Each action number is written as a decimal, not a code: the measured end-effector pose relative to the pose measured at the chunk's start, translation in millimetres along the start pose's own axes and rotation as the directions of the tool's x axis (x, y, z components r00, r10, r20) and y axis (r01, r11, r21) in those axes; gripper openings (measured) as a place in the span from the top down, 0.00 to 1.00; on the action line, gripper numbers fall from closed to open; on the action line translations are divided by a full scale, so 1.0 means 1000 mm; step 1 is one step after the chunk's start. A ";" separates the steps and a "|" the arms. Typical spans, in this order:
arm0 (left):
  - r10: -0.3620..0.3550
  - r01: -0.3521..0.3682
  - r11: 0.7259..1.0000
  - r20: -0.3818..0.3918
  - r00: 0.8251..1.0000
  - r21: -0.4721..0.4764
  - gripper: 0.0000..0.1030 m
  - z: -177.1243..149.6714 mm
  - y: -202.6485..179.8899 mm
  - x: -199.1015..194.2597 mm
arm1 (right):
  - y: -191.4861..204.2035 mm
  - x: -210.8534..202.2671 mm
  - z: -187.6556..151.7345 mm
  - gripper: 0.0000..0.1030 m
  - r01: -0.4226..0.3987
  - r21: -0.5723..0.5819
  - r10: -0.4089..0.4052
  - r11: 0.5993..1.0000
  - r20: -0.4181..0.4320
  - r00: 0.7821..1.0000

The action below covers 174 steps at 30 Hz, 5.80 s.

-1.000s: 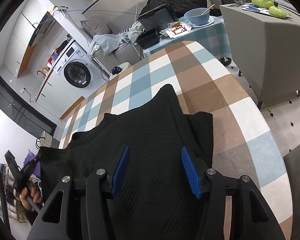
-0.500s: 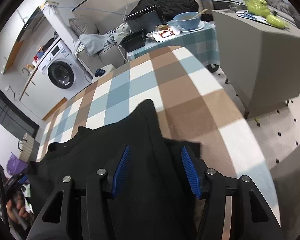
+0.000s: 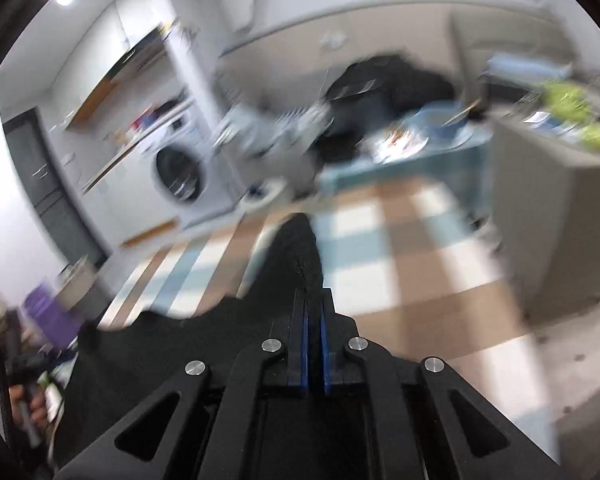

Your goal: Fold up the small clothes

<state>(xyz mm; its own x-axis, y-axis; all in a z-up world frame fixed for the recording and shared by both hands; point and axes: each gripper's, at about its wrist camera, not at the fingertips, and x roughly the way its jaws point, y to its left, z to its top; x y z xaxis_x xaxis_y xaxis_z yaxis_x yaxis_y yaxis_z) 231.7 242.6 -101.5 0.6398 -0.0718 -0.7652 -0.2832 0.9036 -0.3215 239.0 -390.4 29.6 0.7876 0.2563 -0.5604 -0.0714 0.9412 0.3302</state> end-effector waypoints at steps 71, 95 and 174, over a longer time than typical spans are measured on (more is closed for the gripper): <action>-0.008 0.008 1.000 0.034 0.999 0.005 0.41 -0.189 -0.036 -0.171 | -0.031 -0.164 -0.177 0.36 -0.060 0.290 0.167 0.955 -0.363 0.917; 0.052 -0.048 0.991 0.025 0.998 -0.128 0.39 -0.219 -0.003 -0.170 | -0.041 -0.180 -0.185 0.86 -0.016 0.258 0.073 0.966 -0.215 0.974; -0.268 0.258 0.915 -0.011 0.963 0.311 0.28 -0.205 -0.180 -0.113 | 0.076 -0.065 -0.155 0.96 -0.293 0.072 0.296 0.954 -0.410 0.863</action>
<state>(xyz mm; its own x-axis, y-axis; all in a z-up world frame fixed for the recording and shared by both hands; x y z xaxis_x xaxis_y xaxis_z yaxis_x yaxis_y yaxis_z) 64.0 1.4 -71.7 0.6846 -0.3154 -0.6571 0.1280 0.9395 -0.3177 87.6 -301.5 -26.6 0.4079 0.5897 -0.6971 -0.2544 0.8066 0.5335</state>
